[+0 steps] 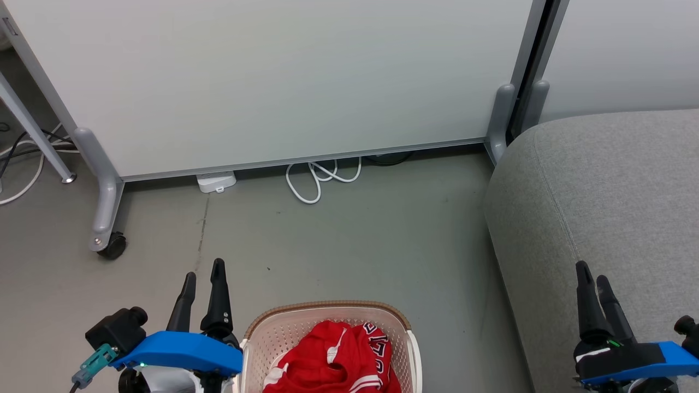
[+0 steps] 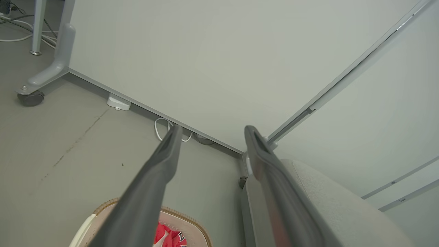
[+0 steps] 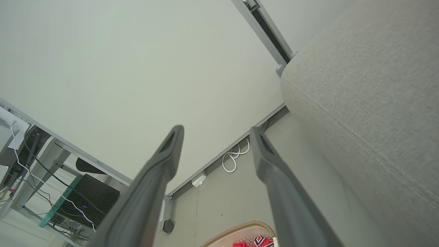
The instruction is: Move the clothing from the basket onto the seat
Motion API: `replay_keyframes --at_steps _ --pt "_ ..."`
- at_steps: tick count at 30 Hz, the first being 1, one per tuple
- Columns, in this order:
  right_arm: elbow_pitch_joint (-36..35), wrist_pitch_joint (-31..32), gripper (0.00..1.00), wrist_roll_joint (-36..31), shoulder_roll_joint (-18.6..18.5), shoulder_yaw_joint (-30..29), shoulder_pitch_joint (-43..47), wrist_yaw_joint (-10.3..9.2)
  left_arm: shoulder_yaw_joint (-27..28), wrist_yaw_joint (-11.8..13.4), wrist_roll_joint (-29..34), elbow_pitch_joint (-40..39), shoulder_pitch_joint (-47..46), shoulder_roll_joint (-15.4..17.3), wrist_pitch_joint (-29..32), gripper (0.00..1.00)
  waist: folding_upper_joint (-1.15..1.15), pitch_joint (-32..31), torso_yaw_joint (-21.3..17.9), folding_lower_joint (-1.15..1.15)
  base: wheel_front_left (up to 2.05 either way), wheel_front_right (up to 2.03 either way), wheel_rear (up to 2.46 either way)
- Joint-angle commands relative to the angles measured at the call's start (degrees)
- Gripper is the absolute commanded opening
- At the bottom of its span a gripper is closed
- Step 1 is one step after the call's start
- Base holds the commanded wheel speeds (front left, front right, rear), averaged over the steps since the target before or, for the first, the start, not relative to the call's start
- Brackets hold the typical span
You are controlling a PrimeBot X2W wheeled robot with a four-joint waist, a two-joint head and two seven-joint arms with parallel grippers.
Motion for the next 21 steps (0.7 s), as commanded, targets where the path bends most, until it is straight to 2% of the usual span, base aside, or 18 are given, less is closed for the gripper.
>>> replay_keyframes --at_steps 1,21 --pt "-0.8 -0.8 1.0 -2.5 -0.3 0.0 0.1 0.14 -0.5 0.3 2.7 -0.7 -1.7 0.5 -0.7 1.0 0.0 0.0 0.0 0.0 0.0 0.0 0.0" --pt "-1.2 -3.8 1.0 -14.0 -0.4 0.5 0.8 0.16 -2.8 0.9 14.3 0.6 -2.2 0.6 -3.8 1.0 0.0 0.2 0.4 0.0 0.0 0.0 0.0"
